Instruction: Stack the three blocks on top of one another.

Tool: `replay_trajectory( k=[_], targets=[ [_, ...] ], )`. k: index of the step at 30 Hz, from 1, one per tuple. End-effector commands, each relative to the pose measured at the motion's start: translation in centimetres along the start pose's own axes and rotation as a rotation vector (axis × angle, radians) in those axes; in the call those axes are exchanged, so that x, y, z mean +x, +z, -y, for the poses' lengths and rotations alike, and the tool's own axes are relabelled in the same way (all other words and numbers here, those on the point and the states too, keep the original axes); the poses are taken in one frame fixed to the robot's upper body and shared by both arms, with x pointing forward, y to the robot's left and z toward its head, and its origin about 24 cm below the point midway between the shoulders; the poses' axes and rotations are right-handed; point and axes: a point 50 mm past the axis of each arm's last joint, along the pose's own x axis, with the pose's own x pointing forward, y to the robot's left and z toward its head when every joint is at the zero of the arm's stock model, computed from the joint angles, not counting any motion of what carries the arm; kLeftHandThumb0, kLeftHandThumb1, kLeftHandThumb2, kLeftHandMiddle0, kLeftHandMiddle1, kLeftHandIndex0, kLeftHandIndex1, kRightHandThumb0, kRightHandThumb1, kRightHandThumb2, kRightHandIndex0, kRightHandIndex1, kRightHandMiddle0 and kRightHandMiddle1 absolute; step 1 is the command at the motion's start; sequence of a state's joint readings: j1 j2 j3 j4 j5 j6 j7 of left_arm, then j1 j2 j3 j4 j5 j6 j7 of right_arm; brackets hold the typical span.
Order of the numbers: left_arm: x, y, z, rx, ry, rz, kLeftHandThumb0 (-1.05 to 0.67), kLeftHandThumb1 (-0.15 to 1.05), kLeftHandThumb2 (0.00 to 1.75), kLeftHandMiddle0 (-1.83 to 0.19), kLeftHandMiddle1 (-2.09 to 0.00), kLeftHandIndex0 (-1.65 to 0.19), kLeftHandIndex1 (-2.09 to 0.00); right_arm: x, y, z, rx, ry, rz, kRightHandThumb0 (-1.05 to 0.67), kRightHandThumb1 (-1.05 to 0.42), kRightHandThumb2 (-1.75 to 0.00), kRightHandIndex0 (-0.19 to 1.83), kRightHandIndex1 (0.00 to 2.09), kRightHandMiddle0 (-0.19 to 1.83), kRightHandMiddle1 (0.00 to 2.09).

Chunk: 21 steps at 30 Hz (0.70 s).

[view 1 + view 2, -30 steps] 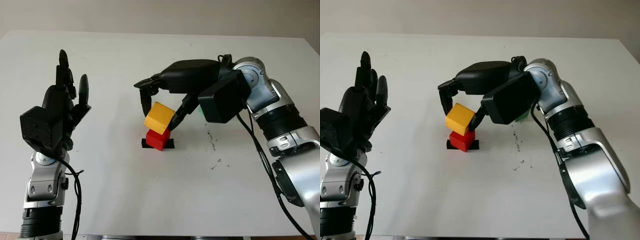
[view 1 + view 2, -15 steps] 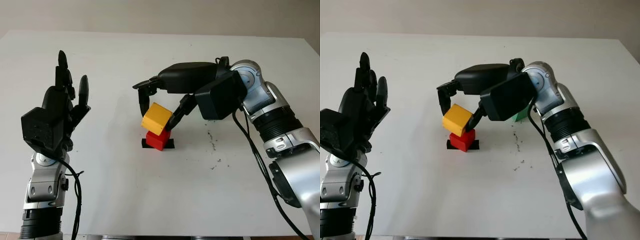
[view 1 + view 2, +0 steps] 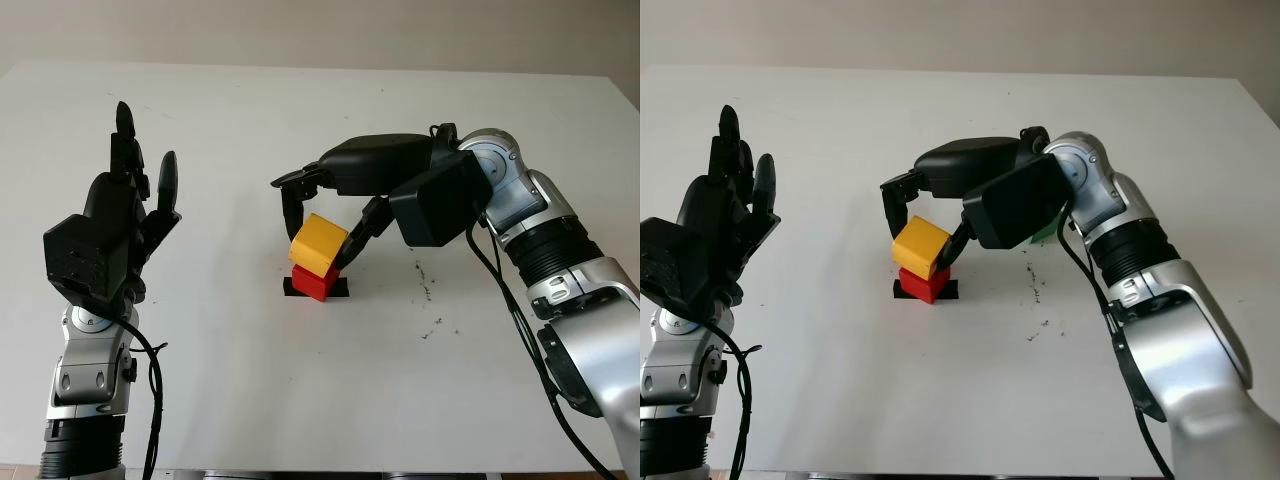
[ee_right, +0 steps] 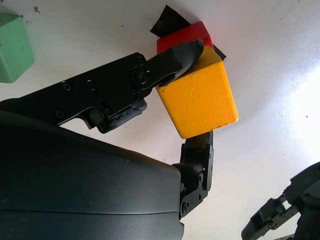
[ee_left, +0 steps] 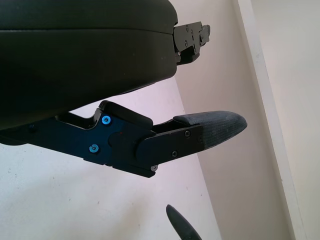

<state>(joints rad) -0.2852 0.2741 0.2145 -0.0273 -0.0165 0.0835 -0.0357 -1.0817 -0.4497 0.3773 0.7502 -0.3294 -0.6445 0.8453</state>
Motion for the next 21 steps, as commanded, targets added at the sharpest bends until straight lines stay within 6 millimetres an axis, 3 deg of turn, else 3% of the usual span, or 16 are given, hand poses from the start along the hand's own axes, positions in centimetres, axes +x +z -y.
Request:
replay_trajectory(
  k=[1, 21],
  targets=[
    [-0.14, 0.38, -0.03, 0.004, 0.0, 0.013, -0.76, 1.05, 0.65, 0.19, 0.0, 0.19, 0.0, 0.01, 0.03, 0.15, -0.003, -0.012, 0.006, -0.47, -0.94, -0.05, 0.18, 0.06, 0.36, 1.58],
    [-0.2, 0.31, 0.16, 0.0, -0.003, 0.017, -0.73, 1.05, 0.66, 0.19, 0.0, 0.19, 0.0, 0.33, -0.24, -0.55, 0.017, -0.005, 0.02, -0.43, -0.95, -0.06, 0.17, 0.05, 0.35, 1.58]
  ],
)
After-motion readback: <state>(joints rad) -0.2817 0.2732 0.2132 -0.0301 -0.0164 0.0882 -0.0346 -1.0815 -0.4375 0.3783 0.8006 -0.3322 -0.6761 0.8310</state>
